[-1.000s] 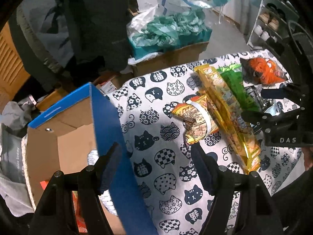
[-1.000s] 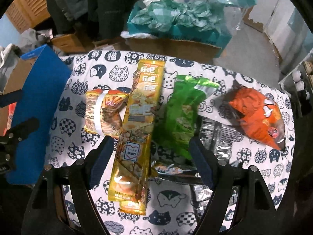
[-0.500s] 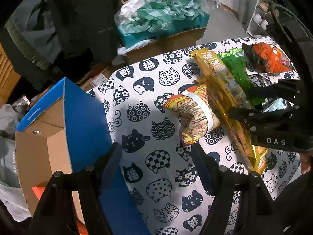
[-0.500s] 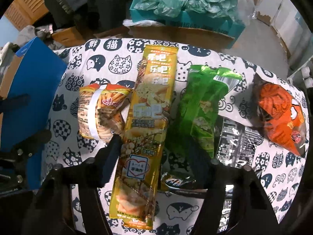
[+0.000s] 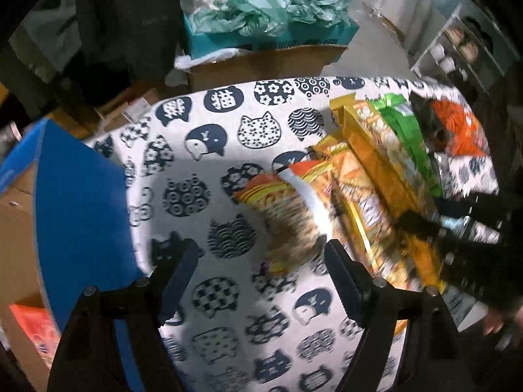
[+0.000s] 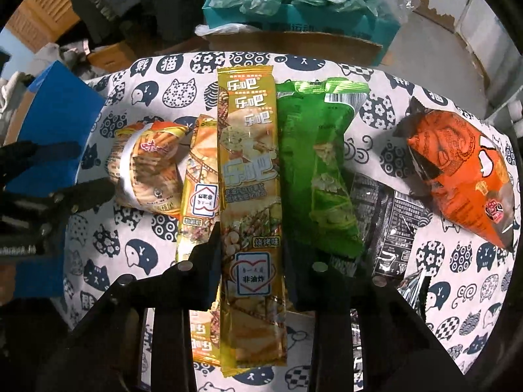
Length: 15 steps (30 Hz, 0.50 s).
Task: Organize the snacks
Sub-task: 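Grasp the striped snack cup with left tool while right tool grasps the yellow wafer stick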
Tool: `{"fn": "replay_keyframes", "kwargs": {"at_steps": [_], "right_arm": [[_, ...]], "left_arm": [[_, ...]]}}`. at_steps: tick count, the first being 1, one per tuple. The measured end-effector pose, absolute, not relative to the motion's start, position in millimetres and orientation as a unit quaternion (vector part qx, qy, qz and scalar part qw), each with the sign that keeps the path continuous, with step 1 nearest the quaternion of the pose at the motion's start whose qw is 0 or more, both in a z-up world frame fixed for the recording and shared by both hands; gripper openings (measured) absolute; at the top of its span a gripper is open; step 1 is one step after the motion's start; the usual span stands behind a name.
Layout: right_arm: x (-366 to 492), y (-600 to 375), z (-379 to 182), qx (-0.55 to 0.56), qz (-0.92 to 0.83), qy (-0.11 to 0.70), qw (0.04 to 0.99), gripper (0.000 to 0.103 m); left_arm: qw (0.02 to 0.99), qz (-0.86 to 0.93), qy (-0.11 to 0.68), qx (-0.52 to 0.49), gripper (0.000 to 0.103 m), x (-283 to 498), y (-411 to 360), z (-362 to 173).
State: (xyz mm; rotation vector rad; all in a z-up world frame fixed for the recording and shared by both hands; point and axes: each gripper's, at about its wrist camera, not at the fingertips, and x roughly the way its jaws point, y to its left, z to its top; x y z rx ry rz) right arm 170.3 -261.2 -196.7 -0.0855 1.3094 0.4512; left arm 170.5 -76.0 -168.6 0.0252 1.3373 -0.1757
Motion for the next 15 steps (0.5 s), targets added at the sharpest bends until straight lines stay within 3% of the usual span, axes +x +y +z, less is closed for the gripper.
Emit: {"fn": "replay_keyframes", "kwargs": {"at_steps": [3, 6, 13, 15], "right_arm": [[169, -260, -196, -0.037, 0.209, 0.601, 0.771, 0.032], [169, -261, -199, -0.038, 0.209, 0.603, 0.769, 0.039], [172, -255, -203, -0.038, 0.209, 0.597, 0.774, 0.040], [174, -252, -205, -0.039, 0.207, 0.596, 0.775, 0.040]], "left_arm": [[0.775, -0.084, 0.626, -0.022, 0.081, 178, -78, -174], [0.770, -0.079, 0.632, -0.035, 0.081, 185, -81, -181], [0.774, -0.077, 0.628, -0.038, 0.081, 193, -83, -195], [0.774, -0.090, 0.626, -0.046, 0.068, 192, -83, -197]]}}
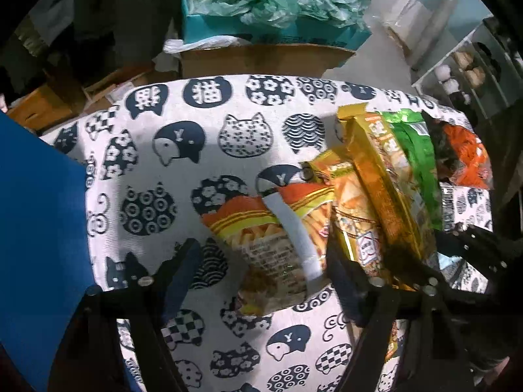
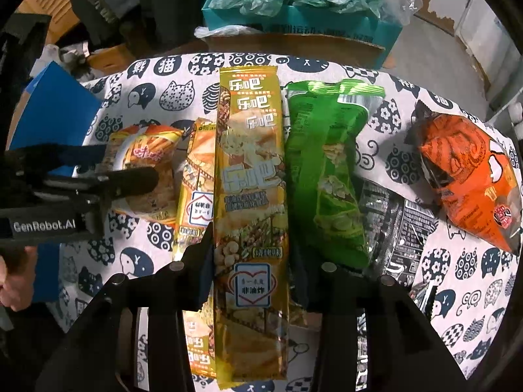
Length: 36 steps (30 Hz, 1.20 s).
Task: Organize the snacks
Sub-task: 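Grasp the striped snack cup with left tool while right tool grasps the yellow wafer stick, then carry the snack cup and wafer stick into the box and release both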
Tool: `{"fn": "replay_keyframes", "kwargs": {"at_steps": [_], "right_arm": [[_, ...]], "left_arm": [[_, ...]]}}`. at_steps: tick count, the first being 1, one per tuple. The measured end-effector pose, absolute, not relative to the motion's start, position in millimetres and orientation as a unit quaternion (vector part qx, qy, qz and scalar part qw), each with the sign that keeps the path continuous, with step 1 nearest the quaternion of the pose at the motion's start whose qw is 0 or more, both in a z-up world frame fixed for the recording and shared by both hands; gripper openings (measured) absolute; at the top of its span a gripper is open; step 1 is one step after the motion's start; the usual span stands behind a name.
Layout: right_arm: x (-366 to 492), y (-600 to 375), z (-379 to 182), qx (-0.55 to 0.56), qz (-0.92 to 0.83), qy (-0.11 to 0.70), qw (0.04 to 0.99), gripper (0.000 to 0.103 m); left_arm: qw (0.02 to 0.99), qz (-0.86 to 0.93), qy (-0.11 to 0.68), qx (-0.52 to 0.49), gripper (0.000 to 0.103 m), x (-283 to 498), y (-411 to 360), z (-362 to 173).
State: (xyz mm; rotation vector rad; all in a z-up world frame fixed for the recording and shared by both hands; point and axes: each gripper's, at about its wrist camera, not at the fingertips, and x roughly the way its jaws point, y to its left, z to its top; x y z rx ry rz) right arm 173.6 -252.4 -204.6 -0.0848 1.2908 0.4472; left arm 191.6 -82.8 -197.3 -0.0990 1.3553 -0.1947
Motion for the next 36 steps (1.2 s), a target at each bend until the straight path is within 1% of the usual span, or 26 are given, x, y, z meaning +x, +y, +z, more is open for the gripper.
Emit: {"fn": "replay_keyframes", "kwargs": {"at_steps": [1, 3, 5, 6, 10, 14, 26, 36], "right_arm": [[175, -251, -206, -0.041, 0.206, 0.595, 0.776, 0.040], [175, -248, -207, -0.049, 0.206, 0.591, 0.779, 0.040], [174, -246, -207, -0.057, 0.208, 0.587, 0.780, 0.030], [173, -245, -206, -0.061, 0.207, 0.585, 0.782, 0.030], [171, -246, -200, -0.069, 0.197, 0.578, 0.789, 0.030], [167, -248, -193, -0.066, 0.196, 0.577, 0.790, 0.029], [147, -242, -161, -0.088, 0.194, 0.553, 0.806, 0.029], [128, -237, -119, -0.091, 0.205, 0.522, 0.823, 0.029]], "left_arm": [[0.772, -0.098, 0.626, -0.050, 0.064, 191, -83, -198], [0.769, -0.114, 0.626, -0.055, 0.045, 189, -85, -198], [0.770, -0.118, 0.625, -0.047, 0.038, 186, -87, -196], [0.773, -0.120, 0.622, -0.041, 0.036, 184, -88, -194], [0.784, -0.110, 0.611, -0.005, 0.034, 176, -88, -187], [0.789, -0.110, 0.604, 0.008, 0.032, 168, -82, -177], [0.815, -0.100, 0.567, 0.069, 0.032, 135, -79, -139], [0.834, -0.094, 0.533, 0.106, 0.032, 100, -71, -102]]}}
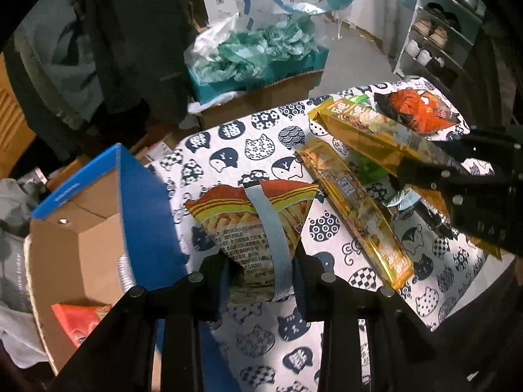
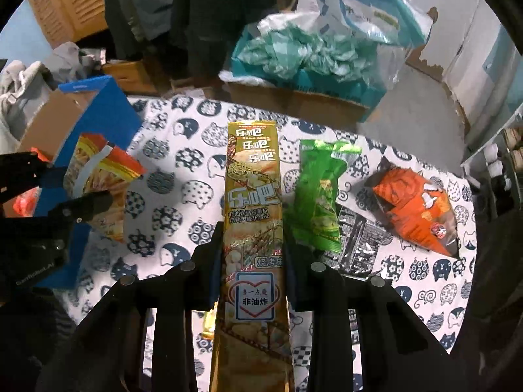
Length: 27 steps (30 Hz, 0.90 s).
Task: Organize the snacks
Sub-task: 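Carry the snack cup and wafer stick into the box and release both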
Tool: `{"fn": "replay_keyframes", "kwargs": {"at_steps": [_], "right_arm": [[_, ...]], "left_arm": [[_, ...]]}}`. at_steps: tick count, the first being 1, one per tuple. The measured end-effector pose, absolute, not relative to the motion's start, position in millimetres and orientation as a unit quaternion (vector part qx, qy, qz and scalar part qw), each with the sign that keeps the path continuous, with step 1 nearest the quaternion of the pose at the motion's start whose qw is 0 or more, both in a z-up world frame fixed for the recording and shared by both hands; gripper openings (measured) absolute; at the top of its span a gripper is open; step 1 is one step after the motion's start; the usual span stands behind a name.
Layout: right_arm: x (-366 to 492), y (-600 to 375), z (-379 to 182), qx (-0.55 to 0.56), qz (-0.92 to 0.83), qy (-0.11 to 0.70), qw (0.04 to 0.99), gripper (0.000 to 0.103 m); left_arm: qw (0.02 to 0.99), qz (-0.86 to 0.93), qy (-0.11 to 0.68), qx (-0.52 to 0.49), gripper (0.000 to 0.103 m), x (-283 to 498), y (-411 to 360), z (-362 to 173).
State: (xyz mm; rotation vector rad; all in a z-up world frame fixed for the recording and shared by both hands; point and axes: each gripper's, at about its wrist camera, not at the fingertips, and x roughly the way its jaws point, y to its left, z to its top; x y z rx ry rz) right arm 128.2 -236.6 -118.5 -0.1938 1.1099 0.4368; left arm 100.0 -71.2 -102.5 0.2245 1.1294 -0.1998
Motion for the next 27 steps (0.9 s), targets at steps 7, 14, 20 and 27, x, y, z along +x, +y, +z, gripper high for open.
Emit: {"fn": "replay_keyframes", "kwargs": {"at_steps": [7, 14, 20, 27], "right_arm": [[116, -224, -89, -0.098, 0.220, 0.498, 0.833, 0.029], [103, -207, -65, -0.100, 0.245, 0.477, 0.838, 0.029], [94, -183, -47, -0.101, 0.273, 0.461, 0.838, 0.029], [89, -145, -40, -0.110, 0.303, 0.456, 0.829, 0.029]], "left_arm": [[0.847, -0.089, 0.515, 0.100, 0.032, 78, -54, -73], [0.861, -0.082, 0.495, 0.088, 0.032, 58, -31, -46], [0.869, -0.070, 0.485, 0.075, 0.032, 49, -7, -33], [0.873, -0.049, 0.482, 0.060, 0.032, 42, 25, -30]]}}
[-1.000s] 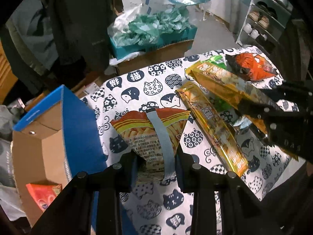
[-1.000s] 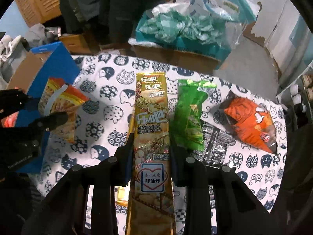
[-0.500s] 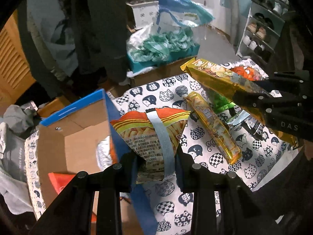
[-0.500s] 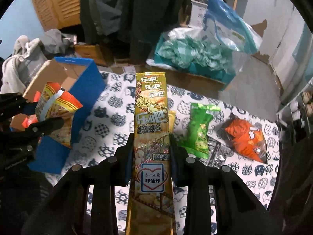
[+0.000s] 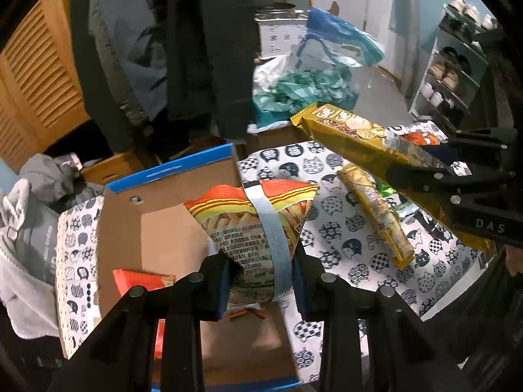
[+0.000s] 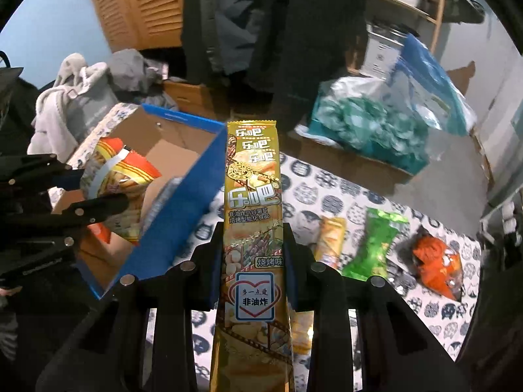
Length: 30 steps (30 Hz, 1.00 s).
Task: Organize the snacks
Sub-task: 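Carry the snack cup and wafer stick into the box and release both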
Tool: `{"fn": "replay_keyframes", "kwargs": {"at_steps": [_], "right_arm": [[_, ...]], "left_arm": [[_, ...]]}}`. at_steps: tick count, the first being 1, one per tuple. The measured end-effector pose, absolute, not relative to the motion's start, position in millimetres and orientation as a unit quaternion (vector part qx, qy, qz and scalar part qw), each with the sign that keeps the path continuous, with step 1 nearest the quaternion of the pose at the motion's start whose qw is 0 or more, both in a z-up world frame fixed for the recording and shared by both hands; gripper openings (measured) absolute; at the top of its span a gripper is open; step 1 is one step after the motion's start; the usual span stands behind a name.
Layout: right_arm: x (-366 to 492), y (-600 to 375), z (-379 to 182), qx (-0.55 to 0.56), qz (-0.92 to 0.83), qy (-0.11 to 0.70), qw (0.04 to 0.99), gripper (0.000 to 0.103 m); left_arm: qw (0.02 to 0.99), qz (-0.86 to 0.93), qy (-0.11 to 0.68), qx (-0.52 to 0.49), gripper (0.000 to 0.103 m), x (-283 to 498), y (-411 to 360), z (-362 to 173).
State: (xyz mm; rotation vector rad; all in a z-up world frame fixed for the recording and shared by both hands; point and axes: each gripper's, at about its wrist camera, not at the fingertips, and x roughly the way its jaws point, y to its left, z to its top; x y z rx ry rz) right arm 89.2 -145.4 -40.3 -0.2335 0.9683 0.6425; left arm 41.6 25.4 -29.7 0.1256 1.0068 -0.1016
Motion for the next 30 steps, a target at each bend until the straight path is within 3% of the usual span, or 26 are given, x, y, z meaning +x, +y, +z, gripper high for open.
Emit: {"fn": "replay_keyframes", "kwargs": {"at_steps": [30], "right_arm": [[86, 30, -67, -0.167, 0.377, 0.485, 0.771, 0.029]], "left_arm": [[0.860, 0.051, 0.508, -0.007, 0.032, 15, 162, -70]]}}
